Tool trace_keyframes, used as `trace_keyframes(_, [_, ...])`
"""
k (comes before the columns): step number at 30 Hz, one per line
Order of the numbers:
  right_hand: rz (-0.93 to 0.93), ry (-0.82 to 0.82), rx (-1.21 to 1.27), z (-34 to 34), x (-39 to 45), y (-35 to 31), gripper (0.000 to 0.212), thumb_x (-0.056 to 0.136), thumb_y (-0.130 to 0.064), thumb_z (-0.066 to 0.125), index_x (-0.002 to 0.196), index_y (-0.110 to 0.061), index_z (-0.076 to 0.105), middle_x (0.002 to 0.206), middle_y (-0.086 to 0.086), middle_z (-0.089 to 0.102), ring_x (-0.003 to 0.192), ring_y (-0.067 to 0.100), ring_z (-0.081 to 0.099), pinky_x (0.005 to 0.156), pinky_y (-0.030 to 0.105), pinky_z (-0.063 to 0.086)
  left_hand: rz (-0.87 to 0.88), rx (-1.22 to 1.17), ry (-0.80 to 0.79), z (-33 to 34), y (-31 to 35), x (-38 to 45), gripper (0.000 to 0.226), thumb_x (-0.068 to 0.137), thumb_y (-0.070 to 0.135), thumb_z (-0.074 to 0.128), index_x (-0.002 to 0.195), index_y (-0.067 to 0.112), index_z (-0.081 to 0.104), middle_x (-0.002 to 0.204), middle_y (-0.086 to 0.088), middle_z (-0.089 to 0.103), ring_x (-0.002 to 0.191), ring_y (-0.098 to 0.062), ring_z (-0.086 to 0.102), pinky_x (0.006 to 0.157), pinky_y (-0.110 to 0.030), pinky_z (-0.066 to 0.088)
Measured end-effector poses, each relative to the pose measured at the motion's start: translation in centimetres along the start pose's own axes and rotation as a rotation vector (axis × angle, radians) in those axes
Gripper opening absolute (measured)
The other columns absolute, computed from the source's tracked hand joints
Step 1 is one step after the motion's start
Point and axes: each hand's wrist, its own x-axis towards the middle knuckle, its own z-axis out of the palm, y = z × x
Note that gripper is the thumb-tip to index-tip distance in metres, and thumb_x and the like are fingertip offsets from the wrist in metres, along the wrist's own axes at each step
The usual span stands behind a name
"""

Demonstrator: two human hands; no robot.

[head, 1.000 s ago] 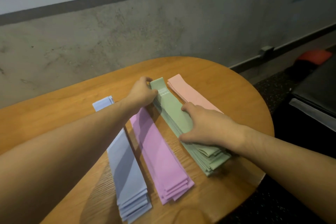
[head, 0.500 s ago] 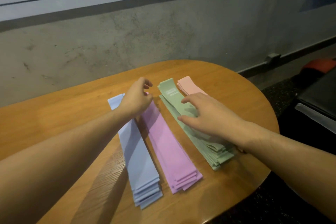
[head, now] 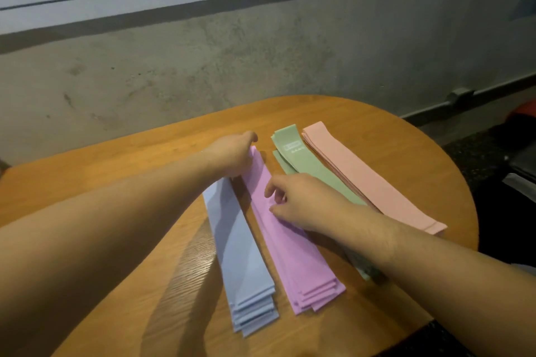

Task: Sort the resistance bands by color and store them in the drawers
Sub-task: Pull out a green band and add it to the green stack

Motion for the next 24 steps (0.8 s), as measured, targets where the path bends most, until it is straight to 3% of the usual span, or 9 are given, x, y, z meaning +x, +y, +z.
trace_keyframes(4, [0.026, 0.019, -0.012, 0.5, 0.5, 0.4, 0.028, 0.094, -0.025, 0.065, 0.122, -0.027, 0.063, 0.111, -0.004, 0.068, 0.093, 0.014, 0.059, 0.082, 0.026, 0.052, -0.052, -0.031, -0.119, -0.2, -0.1, 1.5, 0.052, 0.097, 0.023, 0.052, 0.147, 0.015, 0.041, 0.136, -0.013, 0.058, 0.118, -0.031, 0.057, 0.09, -0.033, 0.048])
trace_keyframes(10, [0.045, 0.035, -0.003, 0.9, 0.4, 0.6, 0.029, 0.093, -0.021, 0.069, 0.121, -0.025, 0.064, 0.114, -0.003, 0.068, 0.098, 0.015, 0.063, 0.082, 0.022, 0.05, -0.115, -0.025, -0.21, -0.8, 0.2, 2.2, 0.059, 0.093, 0.026, 0.066, 0.147, 0.012, 0.045, 0.138, -0.012, 0.057, 0.121, -0.03, 0.056, 0.093, -0.031, 0.045])
trace_keyframes(12, [0.05, 0.04, -0.001, 0.9, 0.3, 0.6, 0.029, 0.093, -0.021, 0.07, 0.121, -0.025, 0.064, 0.114, -0.003, 0.068, 0.098, 0.015, 0.063, 0.08, 0.021, 0.049, -0.112, -0.03, -0.226, -1.0, 0.6, 2.1, 0.045, 0.095, 0.023, 0.061, 0.137, 0.007, 0.056, 0.128, -0.015, 0.062, 0.112, -0.032, 0.059, 0.089, -0.033, 0.048])
trace_keyframes(14, [0.05, 0.042, 0.0, 0.9, 0.2, 0.5, 0.029, 0.093, -0.021, 0.069, 0.121, -0.024, 0.063, 0.113, -0.003, 0.067, 0.097, 0.015, 0.063, 0.078, 0.02, 0.046, -0.078, -0.048, -0.233, -1.1, 0.9, 1.9, 0.028, 0.097, 0.02, 0.055, 0.116, 0.003, 0.064, 0.106, -0.013, 0.064, 0.092, -0.029, 0.056, 0.074, -0.03, 0.044])
trace_keyframes(17, [0.059, 0.045, 0.004, 0.9, 0.1, 0.4, 0.026, 0.093, -0.021, 0.069, 0.117, -0.025, 0.061, 0.107, -0.005, 0.064, 0.092, 0.013, 0.061, 0.074, 0.019, 0.045, -0.018, -0.061, -0.2, -0.9, 1.0, 1.4, 0.009, 0.092, 0.014, 0.052, 0.095, 0.009, 0.06, 0.095, -0.01, 0.061, 0.084, -0.027, 0.053, 0.068, -0.028, 0.038])
trace_keyframes(21, [0.085, 0.066, 0.008, 0.9, -0.1, 0.4, 0.023, 0.091, -0.02, 0.07, 0.1, -0.026, 0.05, 0.094, -0.004, 0.061, 0.082, 0.014, 0.06, 0.073, 0.025, 0.053, 0.064, -0.14, -0.138, -1.3, 0.7, 0.1, 0.024, 0.089, 0.01, 0.054, 0.112, 0.01, 0.059, 0.096, -0.006, 0.063, 0.087, -0.026, 0.055, 0.068, -0.028, 0.038])
trace_keyframes(24, [0.103, 0.117, -0.008, 0.8, -0.6, 0.2, 0.03, 0.09, -0.022, 0.072, 0.096, -0.026, 0.043, 0.086, -0.004, 0.054, 0.074, 0.011, 0.056, 0.063, 0.022, 0.047, 0.127, -0.189, -0.072, -2.3, 0.4, -1.1, 0.028, 0.087, 0.008, 0.06, 0.114, 0.014, 0.059, 0.09, 0.0, 0.061, 0.084, -0.022, 0.054, 0.068, -0.028, 0.037])
